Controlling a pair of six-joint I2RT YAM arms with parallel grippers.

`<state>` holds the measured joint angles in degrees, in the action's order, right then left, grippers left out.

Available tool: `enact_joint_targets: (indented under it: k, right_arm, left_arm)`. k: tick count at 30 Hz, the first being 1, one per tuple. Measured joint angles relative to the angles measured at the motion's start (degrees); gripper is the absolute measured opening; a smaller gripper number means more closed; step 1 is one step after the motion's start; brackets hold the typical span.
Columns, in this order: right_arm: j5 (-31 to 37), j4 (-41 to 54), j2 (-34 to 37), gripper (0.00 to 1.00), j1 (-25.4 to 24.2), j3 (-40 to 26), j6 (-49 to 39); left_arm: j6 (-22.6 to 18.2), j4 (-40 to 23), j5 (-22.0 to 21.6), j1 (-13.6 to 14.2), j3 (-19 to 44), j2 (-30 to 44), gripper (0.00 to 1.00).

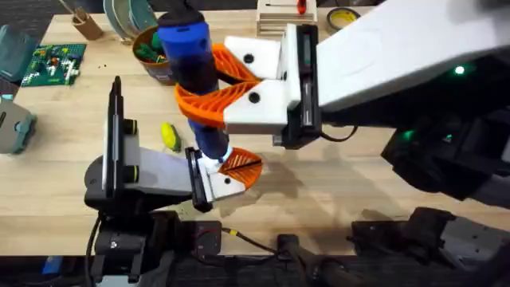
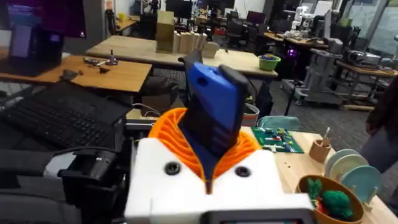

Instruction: Pick up the gripper from the table and insert it into the empty holder that is missing its gripper. Then pick up a screw, insert it into the mounting hole, and use the screwdriver to tighten it. Finally, clean up the table by picking up the vegetable and placing it into the bucket.

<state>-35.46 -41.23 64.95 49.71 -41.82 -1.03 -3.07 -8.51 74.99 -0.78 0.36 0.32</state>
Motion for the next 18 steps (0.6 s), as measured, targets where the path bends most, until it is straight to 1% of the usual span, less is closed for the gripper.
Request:
enact_joint_targets:
  k: [18]
  right_arm:
    - [0.02, 0.33, 0.74, 0.011, 0.0, 0.02, 0.42]
  left_arm:
    - [0.0, 0.17, -0.82, 0.0, 0.0, -0.01, 0.011]
